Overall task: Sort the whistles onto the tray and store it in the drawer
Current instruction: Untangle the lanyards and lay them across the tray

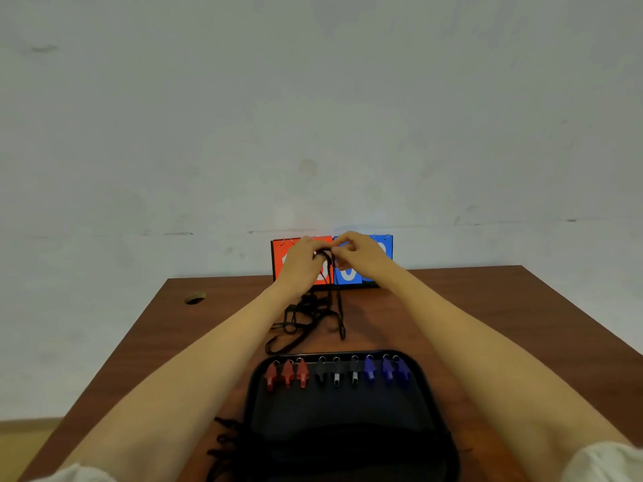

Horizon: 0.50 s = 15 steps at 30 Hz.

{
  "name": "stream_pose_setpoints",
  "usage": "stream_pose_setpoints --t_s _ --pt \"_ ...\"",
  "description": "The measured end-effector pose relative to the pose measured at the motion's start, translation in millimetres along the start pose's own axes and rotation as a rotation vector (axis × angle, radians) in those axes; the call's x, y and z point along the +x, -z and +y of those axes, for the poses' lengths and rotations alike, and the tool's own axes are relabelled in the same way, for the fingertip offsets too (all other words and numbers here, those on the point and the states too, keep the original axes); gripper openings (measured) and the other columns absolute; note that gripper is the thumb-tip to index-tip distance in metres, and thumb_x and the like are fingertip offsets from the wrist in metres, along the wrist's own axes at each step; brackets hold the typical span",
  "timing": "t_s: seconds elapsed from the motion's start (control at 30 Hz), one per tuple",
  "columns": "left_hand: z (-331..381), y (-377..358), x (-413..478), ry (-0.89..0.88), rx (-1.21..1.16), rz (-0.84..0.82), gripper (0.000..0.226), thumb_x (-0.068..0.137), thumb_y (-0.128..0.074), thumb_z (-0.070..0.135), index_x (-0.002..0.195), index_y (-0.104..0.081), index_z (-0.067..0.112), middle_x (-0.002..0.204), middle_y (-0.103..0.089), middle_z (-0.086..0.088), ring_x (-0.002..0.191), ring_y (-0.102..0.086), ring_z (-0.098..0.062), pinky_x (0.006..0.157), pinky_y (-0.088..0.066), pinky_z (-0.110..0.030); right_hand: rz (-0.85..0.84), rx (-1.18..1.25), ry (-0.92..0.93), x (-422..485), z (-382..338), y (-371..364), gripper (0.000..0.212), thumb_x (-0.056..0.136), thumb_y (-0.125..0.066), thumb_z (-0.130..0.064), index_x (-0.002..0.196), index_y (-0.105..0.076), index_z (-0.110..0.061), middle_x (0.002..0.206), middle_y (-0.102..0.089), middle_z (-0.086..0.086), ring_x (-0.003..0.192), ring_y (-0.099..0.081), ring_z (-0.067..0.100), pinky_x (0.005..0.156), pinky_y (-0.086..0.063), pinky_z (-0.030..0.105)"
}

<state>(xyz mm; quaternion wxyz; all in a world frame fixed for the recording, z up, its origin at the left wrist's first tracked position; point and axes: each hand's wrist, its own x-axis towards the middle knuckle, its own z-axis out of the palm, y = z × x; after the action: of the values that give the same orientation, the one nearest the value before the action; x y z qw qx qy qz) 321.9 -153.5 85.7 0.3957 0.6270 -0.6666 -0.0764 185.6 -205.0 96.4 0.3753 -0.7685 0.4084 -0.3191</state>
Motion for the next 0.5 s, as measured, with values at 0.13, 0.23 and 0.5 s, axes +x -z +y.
stream_pose_setpoints --t_s 0.13,0.23,0.5 --pt "7.0 8.2 -9.1 0.04 -0.104 0.009 0.042 0.095 -0.043 0.001 0.135 -0.046 0.013 0.1 -0.061 -0.008 0.074 -0.055 -0.012 0.062 -0.039 -0.009 0.057 -0.034 0.064 -10.3 -5.8 -0.4 0.022 0.091 -0.059 -0.016 0.113 -0.057 -0.013 0.086 -0.06 -0.002 0.07 -0.06 0.007 0.069 -0.051 0.024" --pt "7.9 10.7 -15.3 0.078 -0.144 0.011 0.042 0.092 -0.047 -0.001 0.132 -0.036 0.01 0.092 -0.064 -0.008 0.066 -0.053 -0.009 0.055 -0.042 -0.014 0.051 -0.034 0.126 -20.3 -15.7 -0.1 0.024 0.092 -0.057 -0.015 0.116 -0.058 -0.017 0.085 -0.056 -0.009 0.07 -0.06 0.009 0.064 -0.051 0.016" --pt "13.5 19.0 -24.1 0.105 -0.002 -0.153 0.037 0.084 -0.059 0.001 0.119 -0.052 0.009 0.115 -0.058 -0.007 0.088 -0.057 -0.015 0.07 -0.047 -0.021 0.087 0.018 0.156 -33.0 -23.1 11.8 0.011 0.09 -0.06 -0.009 0.1 -0.065 -0.005 0.092 -0.072 0.016 0.08 -0.071 0.021 0.084 -0.058 0.031"
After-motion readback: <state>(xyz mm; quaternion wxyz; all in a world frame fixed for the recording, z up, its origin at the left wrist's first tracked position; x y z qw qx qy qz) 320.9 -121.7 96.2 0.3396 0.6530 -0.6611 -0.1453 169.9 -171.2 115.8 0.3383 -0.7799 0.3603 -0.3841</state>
